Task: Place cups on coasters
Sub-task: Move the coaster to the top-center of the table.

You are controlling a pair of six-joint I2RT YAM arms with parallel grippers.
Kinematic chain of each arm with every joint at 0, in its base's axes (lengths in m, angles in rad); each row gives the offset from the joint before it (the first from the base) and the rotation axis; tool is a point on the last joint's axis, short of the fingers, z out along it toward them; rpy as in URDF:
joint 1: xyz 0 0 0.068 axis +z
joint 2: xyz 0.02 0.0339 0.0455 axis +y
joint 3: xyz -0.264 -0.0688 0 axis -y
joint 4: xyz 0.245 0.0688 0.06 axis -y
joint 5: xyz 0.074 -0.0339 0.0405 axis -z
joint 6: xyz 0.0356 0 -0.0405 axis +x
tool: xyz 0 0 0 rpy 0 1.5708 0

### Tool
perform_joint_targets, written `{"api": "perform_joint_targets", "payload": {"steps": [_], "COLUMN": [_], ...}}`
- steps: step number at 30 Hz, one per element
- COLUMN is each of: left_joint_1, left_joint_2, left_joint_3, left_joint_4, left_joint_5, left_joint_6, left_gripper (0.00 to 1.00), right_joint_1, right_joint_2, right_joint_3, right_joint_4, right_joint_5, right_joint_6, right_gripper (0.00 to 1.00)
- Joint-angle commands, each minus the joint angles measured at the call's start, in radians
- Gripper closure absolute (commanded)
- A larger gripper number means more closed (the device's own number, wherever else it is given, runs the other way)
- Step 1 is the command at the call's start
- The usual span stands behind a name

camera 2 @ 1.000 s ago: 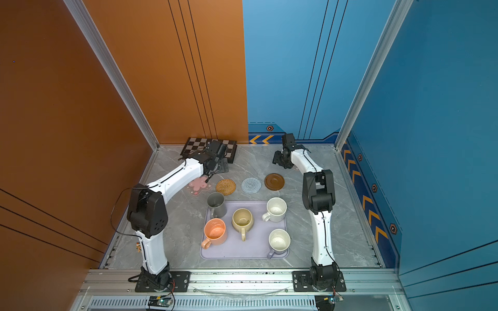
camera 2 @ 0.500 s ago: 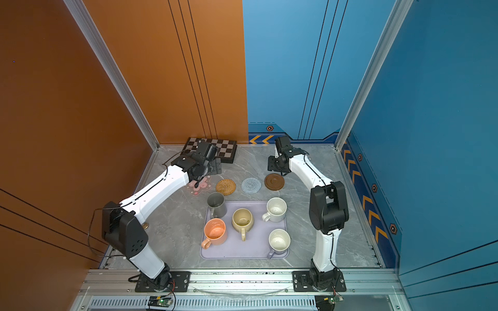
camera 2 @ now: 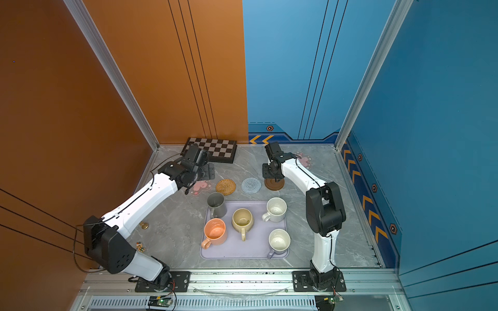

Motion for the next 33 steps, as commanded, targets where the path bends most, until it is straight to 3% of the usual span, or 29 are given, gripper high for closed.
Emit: {"api": "perform_joint_targets", "payload": {"steps": [1, 5, 11, 14, 33], "left_joint_1": [0.016, 0.026, 0.043, 0.048, 0.089], "left_joint_2": [-0.028, -0.031, -0.019, -0.006, 0.068], "left_joint_3": [-0.022, -0.031, -0.035, -0.032, 0.010], "left_joint_4": [-0.017, -0.017, -0.016, -0.017, -0.016], "left_joint_5": [0.031, 0.035, 0.044, 0.044, 0.076], "left_joint_6": [-0.011, -0.019, -0.023, -0.028, -0.045], "left_gripper": [0.02, 0.02, 0.02, 0.02, 0.02], "right_joint_1": [0.008, 0.004, 0.002, -0.002, -0.030], "right_joint_2": [0.031, 0.052, 0.086, 0.110, 0.258], "right_joint_3": [-0.006, -0.007, 0.003, 0.004, 0.080], "right_joint_4": [-0.014, 0.004, 0.012, 0.012, 0.050], "right_joint_5": [0.045, 0.021, 0.054, 0.084, 0.161], "right_joint_6": [0.012, 0.015, 0.028, 0.033, 0.026], "right_gripper": [0.62, 0.56, 0.57, 0.61, 0.66]}}
